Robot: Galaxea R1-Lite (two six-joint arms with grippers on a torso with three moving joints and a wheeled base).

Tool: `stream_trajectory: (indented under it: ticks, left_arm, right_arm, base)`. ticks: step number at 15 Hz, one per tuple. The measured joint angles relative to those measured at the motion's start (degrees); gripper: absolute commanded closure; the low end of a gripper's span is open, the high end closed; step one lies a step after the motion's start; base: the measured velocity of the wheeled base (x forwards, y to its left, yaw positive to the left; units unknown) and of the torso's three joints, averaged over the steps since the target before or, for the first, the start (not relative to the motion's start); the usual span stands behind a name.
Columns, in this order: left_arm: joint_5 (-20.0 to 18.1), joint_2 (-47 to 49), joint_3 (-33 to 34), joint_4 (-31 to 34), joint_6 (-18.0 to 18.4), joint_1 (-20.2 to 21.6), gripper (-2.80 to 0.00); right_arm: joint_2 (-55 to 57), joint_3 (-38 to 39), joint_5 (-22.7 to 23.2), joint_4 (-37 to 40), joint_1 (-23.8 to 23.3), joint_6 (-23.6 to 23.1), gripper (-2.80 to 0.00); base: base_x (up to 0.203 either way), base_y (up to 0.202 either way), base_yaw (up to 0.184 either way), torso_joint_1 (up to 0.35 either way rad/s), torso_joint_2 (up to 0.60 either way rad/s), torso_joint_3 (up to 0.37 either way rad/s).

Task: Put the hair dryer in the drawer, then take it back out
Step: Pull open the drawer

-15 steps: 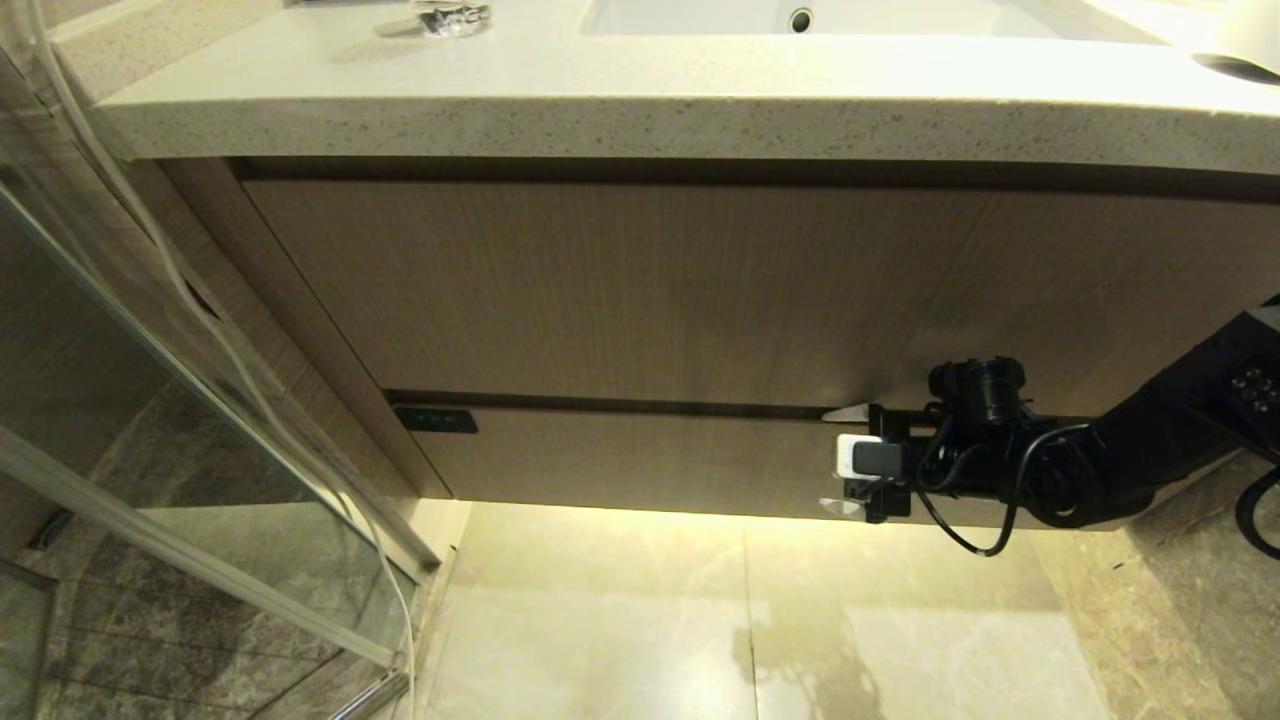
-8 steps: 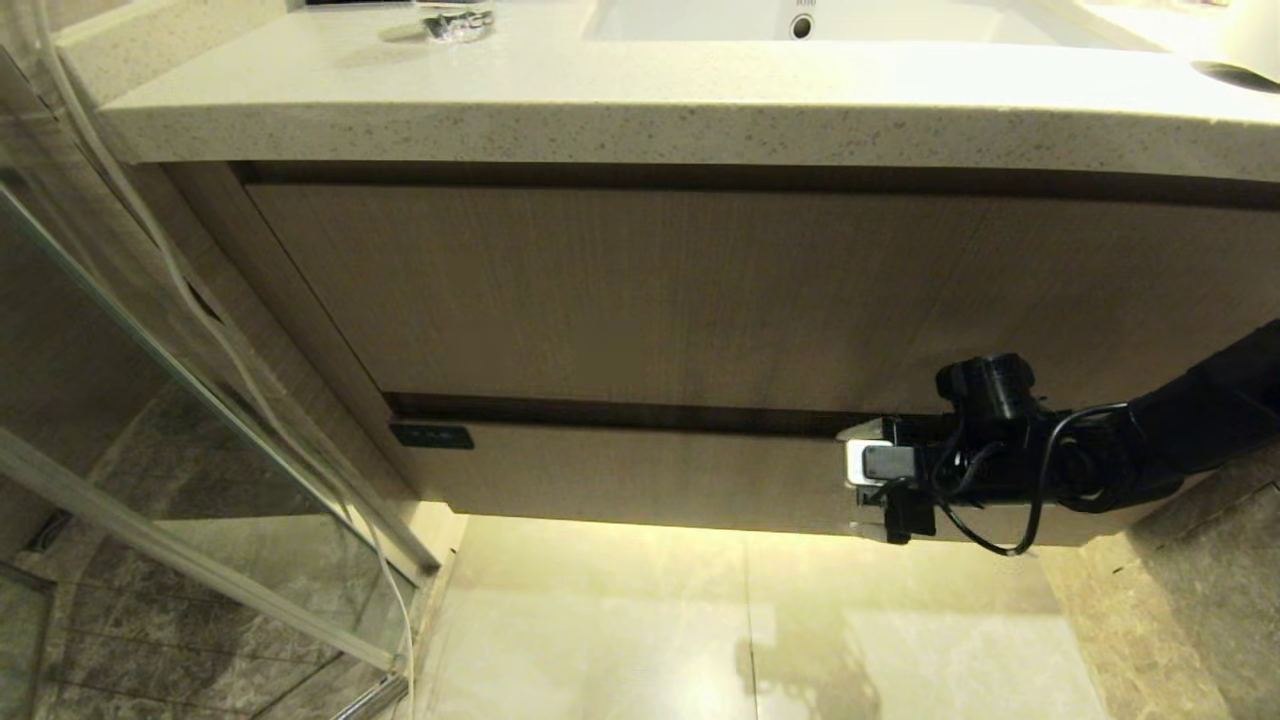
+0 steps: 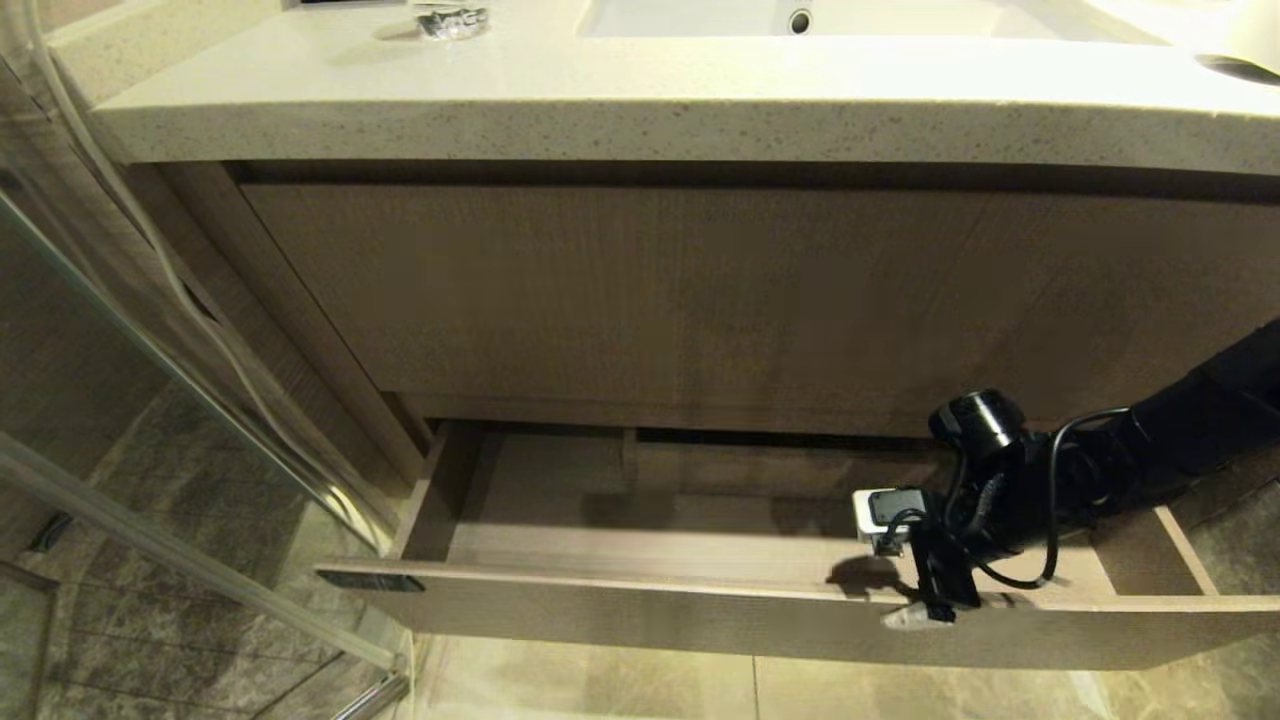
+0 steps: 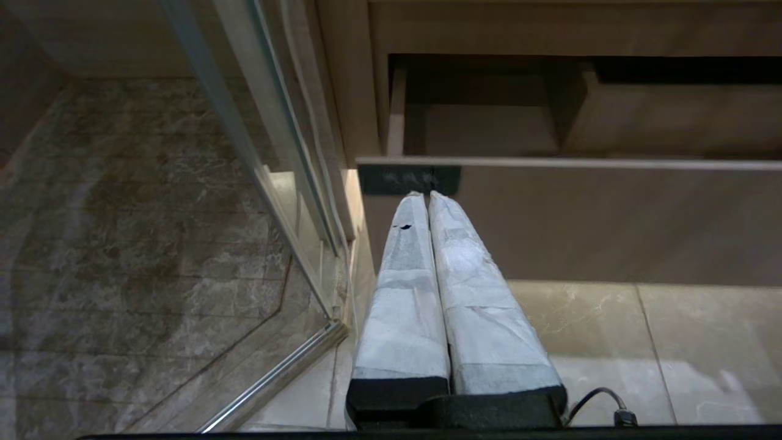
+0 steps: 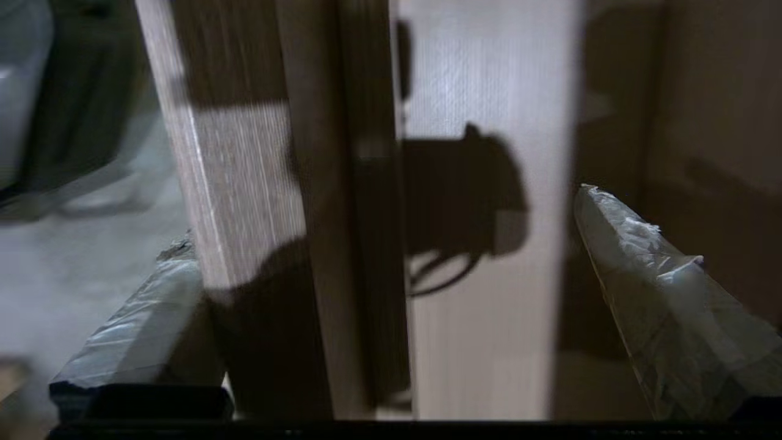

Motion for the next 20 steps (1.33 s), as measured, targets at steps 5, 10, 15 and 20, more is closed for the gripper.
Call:
stream_trajectory:
  ticks: [5,10,15,20]
  left_arm:
    - [0.0,0.0,0.0,0.0,0.0,0.0,0.0]
    - [0.0,0.0,0.0,0.0,0.0,0.0,0.0]
    - [0.0,0.0,0.0,0.0,0.0,0.0,0.0]
    - [0.0,0.0,0.0,0.0,0.0,0.0,0.0]
  right_arm:
    - [-17.3,3.7,-3.9,9.7,-1.6,0.3,-2.8]
    - [-43.0,11.3,-6.9,23.0,-1.9,0.0,-2.8]
    - [-57.6,15.8,-8.3,29.2,-1.8,0.4,-2.8]
    - [-59.8,19.3,-8.1,23.7,-1.1,0.6,-2.8]
  base:
    - [0.0,0.0,0.0,0.0,0.0,0.0]
    - [0.0,0.0,0.0,0.0,0.0,0.0]
    - [0.0,0.0,0.0,0.0,0.0,0.0]
    - [0.0,0.0,0.0,0.0,0.0,0.0]
